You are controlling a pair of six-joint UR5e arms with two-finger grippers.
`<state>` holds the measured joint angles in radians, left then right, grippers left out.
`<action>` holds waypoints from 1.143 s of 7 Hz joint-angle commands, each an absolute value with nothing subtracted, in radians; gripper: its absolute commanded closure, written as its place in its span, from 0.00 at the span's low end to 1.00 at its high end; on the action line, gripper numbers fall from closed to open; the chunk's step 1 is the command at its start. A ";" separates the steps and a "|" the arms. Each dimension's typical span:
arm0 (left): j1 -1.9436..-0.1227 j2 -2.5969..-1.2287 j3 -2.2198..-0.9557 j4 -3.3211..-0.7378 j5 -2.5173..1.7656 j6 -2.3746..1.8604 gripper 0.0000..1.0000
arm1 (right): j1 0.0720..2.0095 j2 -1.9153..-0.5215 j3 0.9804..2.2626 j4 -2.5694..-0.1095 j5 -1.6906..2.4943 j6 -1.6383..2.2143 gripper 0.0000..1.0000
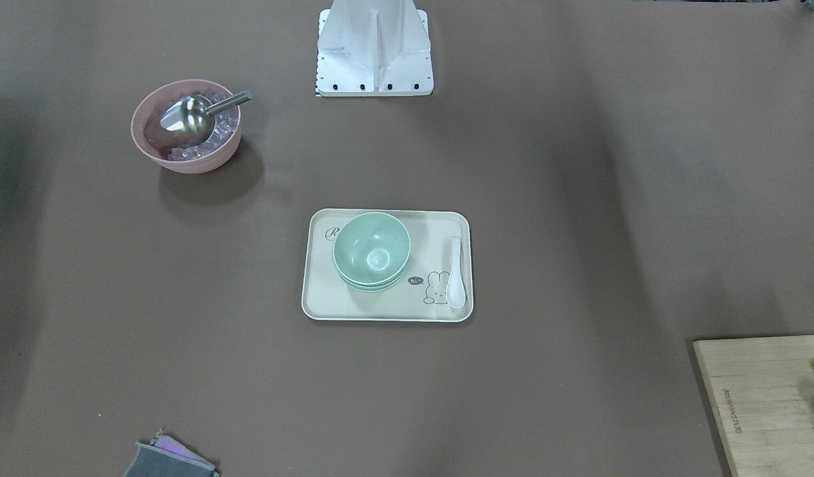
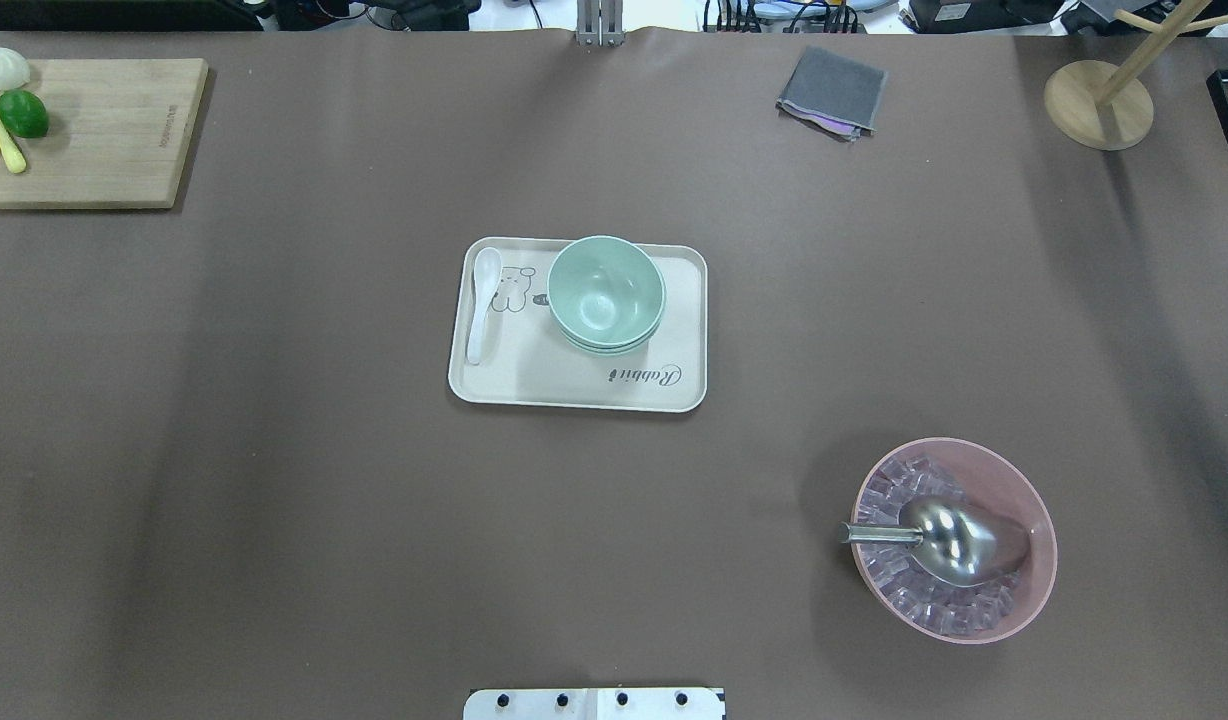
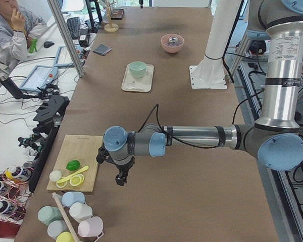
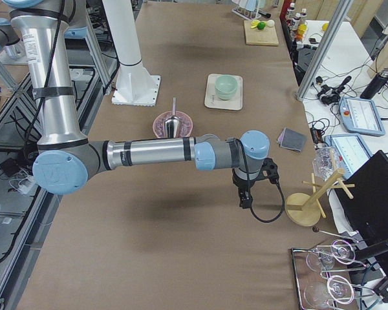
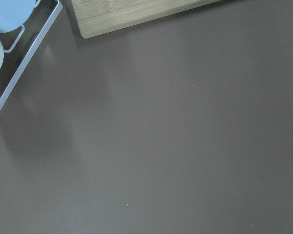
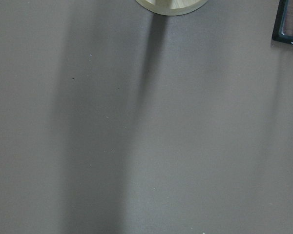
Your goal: Stack green bowls together
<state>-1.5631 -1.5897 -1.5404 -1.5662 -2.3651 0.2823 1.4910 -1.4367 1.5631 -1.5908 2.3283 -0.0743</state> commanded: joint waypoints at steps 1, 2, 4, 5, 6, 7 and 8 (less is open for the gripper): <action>-1.563 -1.591 -1.543 -1.566 -2.365 0.281 0.01 | 1.494 -1.386 1.566 -1.681 2.278 -0.083 0.00; -1.562 -1.592 -1.540 -1.566 -2.365 0.282 0.01 | 1.494 -1.375 1.565 -1.715 2.252 -0.083 0.00; -1.563 -1.594 -1.542 -1.566 -2.365 0.282 0.01 | 1.496 -1.377 1.565 -1.717 2.252 -0.083 0.00; -1.562 -1.594 -1.542 -1.566 -2.365 0.282 0.01 | 1.496 -1.381 1.565 -1.713 2.252 -0.083 0.00; -1.563 -1.594 -1.545 -1.566 -2.367 0.276 0.01 | 1.496 -1.384 1.566 -1.712 2.253 -0.084 0.00; -1.563 -1.592 -1.558 -1.568 -2.368 0.272 0.01 | 1.496 -1.381 1.565 -1.710 2.253 -0.084 0.00; -1.562 -1.592 -1.571 -1.569 -2.368 0.272 0.01 | 1.496 -1.381 1.566 -1.710 2.253 -0.084 0.00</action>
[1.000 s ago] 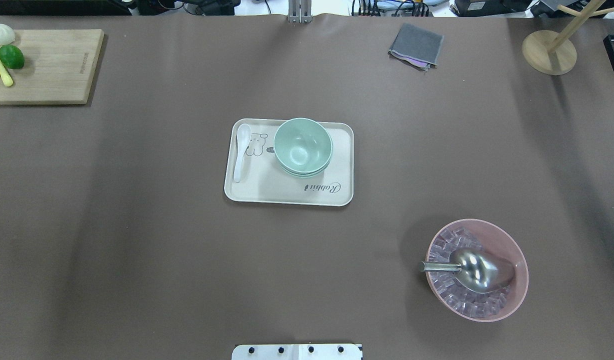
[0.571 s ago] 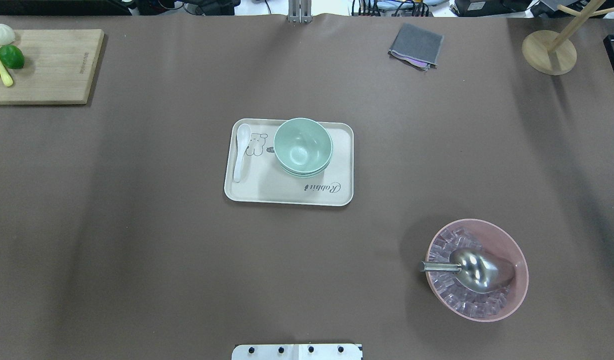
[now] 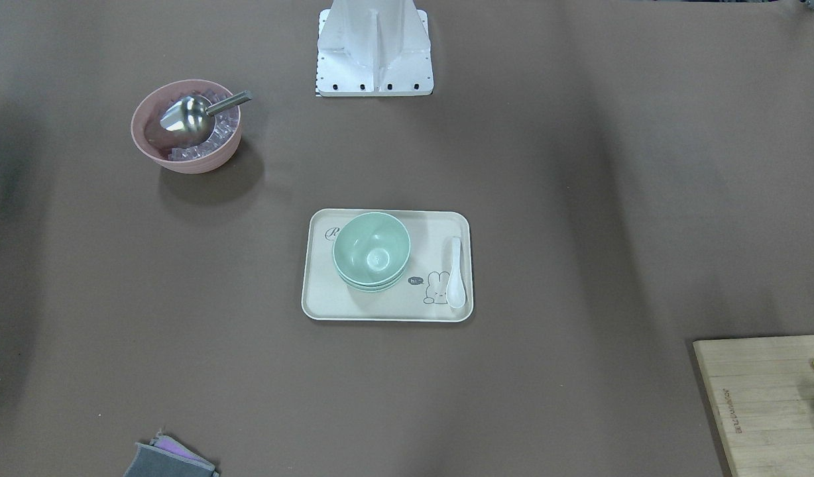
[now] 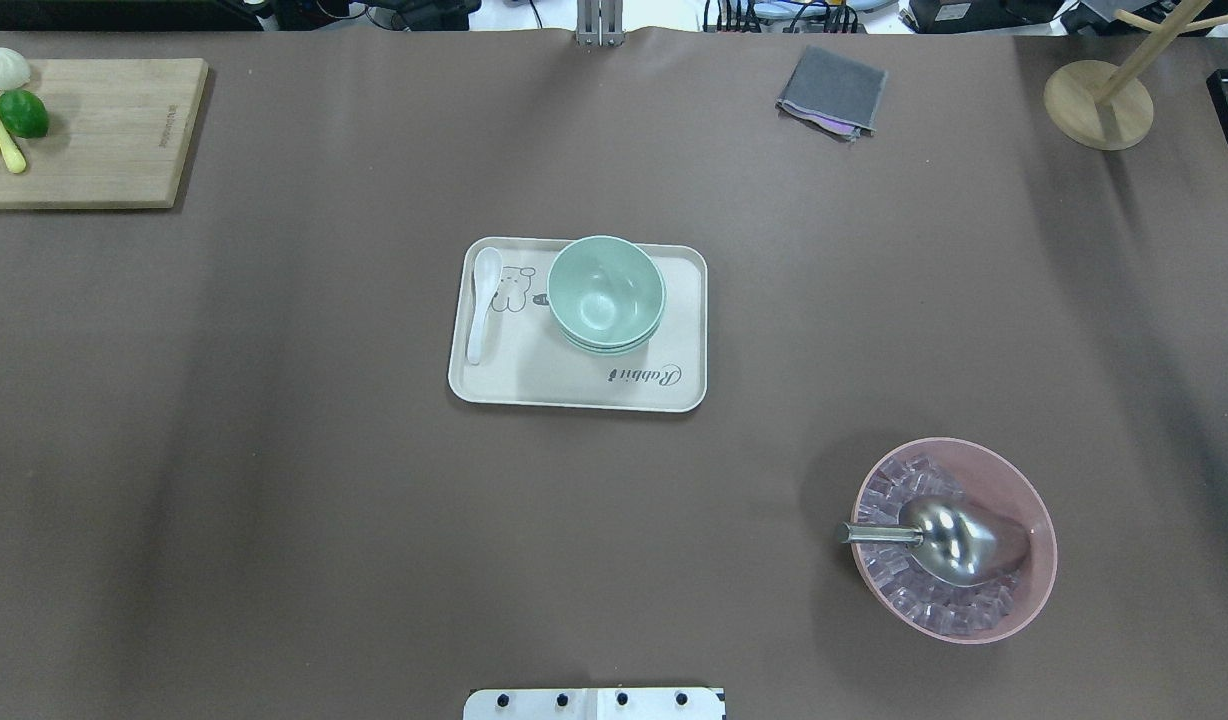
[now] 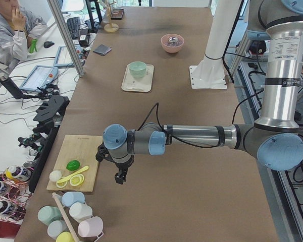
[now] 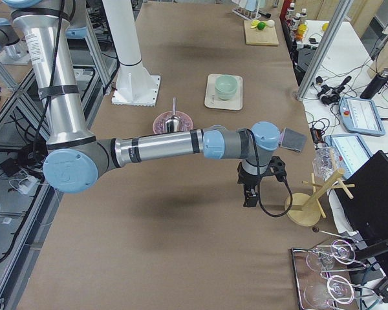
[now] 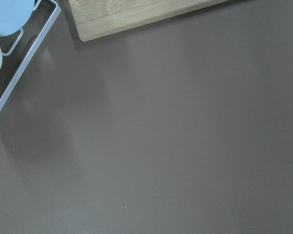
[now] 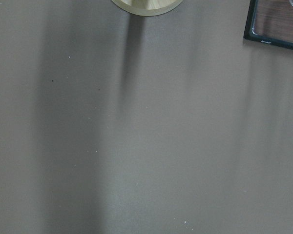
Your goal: Stack green bowls together
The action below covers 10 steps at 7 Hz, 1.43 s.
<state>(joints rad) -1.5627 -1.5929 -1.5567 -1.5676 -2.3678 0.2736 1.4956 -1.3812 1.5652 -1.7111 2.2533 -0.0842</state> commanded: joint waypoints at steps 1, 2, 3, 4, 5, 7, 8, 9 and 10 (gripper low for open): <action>-1.562 -1.594 -1.586 -1.569 -2.368 0.272 0.01 | 1.497 -1.381 1.566 -1.710 2.255 -0.084 0.00; -1.562 -1.592 -1.589 -1.569 -2.368 0.272 0.01 | 1.497 -1.381 1.566 -1.710 2.256 -0.084 0.00; -1.562 -1.589 -1.582 -1.569 -2.368 0.273 0.01 | 1.497 -1.381 1.566 -1.710 2.256 -0.084 0.00; -1.562 -1.580 -1.565 -1.569 -2.368 0.278 0.01 | 1.500 -1.381 1.566 -1.710 2.255 -0.084 0.00; -1.563 -1.578 -1.549 -1.569 -2.367 0.276 0.01 | 1.500 -1.381 1.565 -1.710 2.253 -0.084 0.00; -1.565 -1.578 -1.546 -1.569 -2.367 0.272 0.01 | 1.505 -1.381 1.566 -1.710 2.261 -0.084 0.00; -1.574 -1.580 -1.548 -1.569 -2.367 0.270 0.01 | 1.505 -1.381 1.566 -1.710 2.261 -0.084 0.00; -1.580 -1.580 -1.551 -1.569 -2.367 0.271 0.01 | 1.505 -1.381 1.566 -1.710 2.263 -0.084 0.00; -1.583 -1.582 -1.554 -1.569 -2.367 0.272 0.01 | 1.505 -1.382 1.568 -1.710 2.266 -0.084 0.00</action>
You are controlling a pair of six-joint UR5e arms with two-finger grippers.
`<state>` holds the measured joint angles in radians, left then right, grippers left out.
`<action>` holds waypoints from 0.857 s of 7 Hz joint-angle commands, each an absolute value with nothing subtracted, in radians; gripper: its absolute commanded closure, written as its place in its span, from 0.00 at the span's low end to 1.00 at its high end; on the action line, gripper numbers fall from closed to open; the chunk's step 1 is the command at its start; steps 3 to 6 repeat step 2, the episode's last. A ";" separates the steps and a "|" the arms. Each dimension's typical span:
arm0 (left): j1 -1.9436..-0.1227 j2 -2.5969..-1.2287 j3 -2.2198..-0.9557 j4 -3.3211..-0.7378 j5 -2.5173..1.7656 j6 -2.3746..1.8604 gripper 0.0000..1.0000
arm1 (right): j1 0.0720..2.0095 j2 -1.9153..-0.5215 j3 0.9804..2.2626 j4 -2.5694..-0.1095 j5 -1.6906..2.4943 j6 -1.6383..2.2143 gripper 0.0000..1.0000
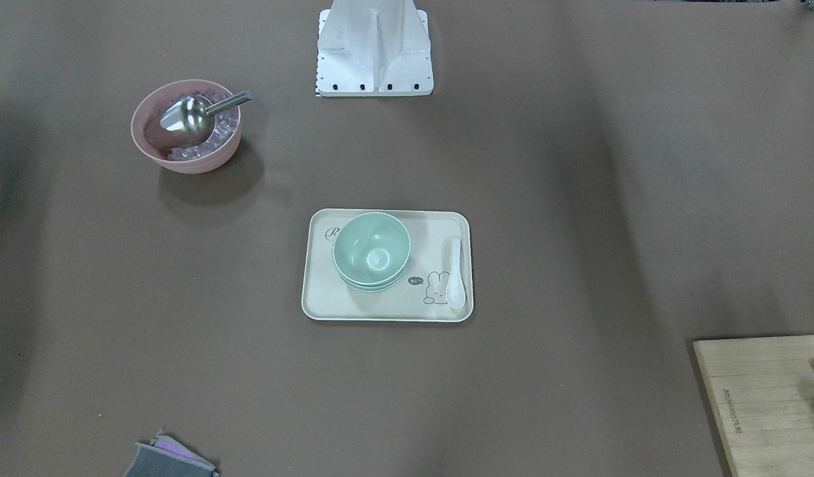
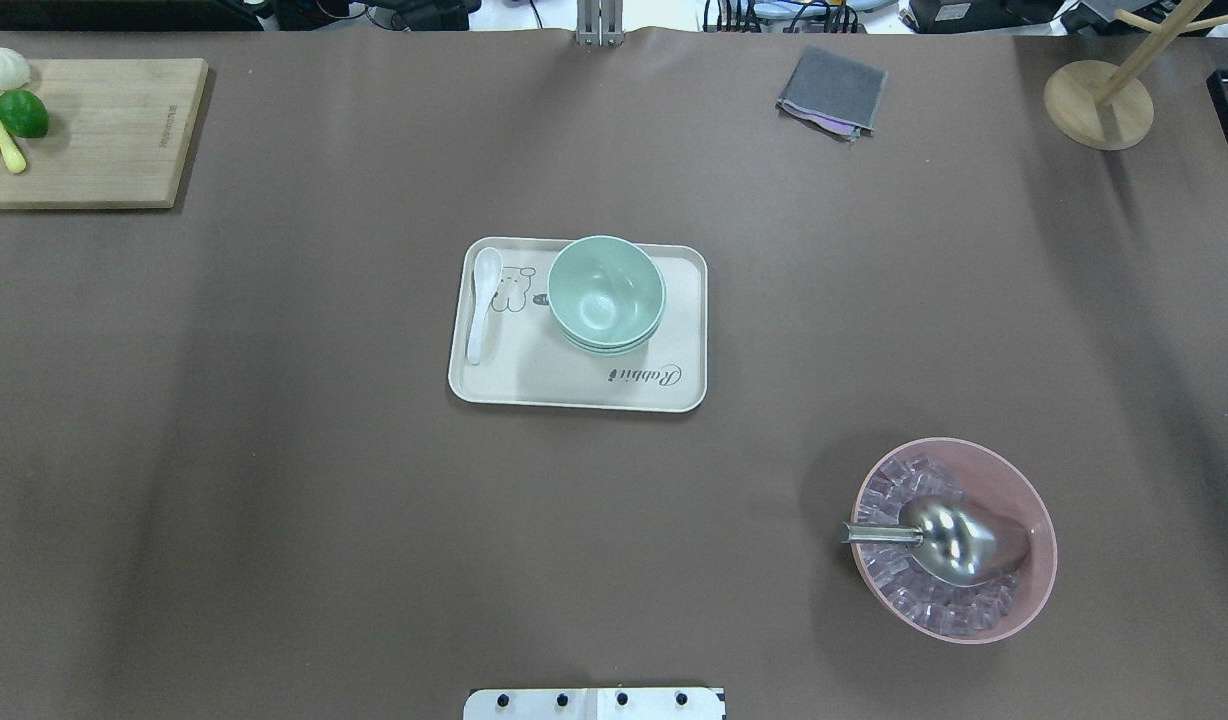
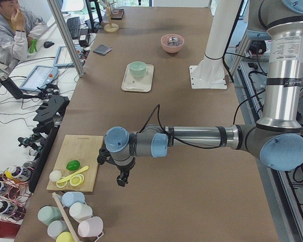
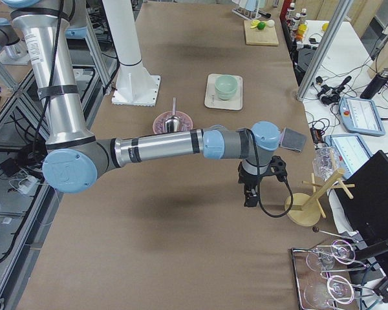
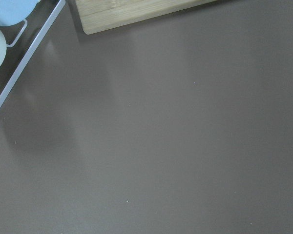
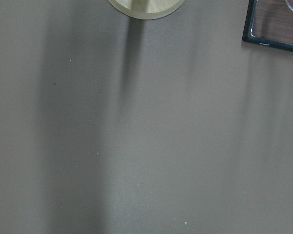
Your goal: Stack green bowls together
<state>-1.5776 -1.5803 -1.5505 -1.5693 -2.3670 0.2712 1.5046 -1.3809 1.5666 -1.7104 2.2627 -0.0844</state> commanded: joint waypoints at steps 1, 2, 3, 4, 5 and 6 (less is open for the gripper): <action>-1.585 -1.582 -1.555 -1.569 -2.367 0.272 0.01 | 1.506 -1.382 1.568 -1.710 2.266 -0.084 0.00; -1.585 -1.580 -1.558 -1.569 -2.368 0.272 0.01 | 1.508 -1.382 1.568 -1.710 2.267 -0.084 0.00; -1.585 -1.580 -1.558 -1.569 -2.368 0.272 0.01 | 1.508 -1.382 1.568 -1.710 2.267 -0.084 0.00; -1.585 -1.580 -1.558 -1.569 -2.368 0.272 0.01 | 1.508 -1.382 1.568 -1.710 2.267 -0.084 0.00; -1.585 -1.580 -1.558 -1.569 -2.368 0.272 0.01 | 1.508 -1.382 1.568 -1.710 2.267 -0.084 0.00; -1.585 -1.580 -1.558 -1.569 -2.368 0.272 0.01 | 1.508 -1.382 1.568 -1.710 2.267 -0.084 0.00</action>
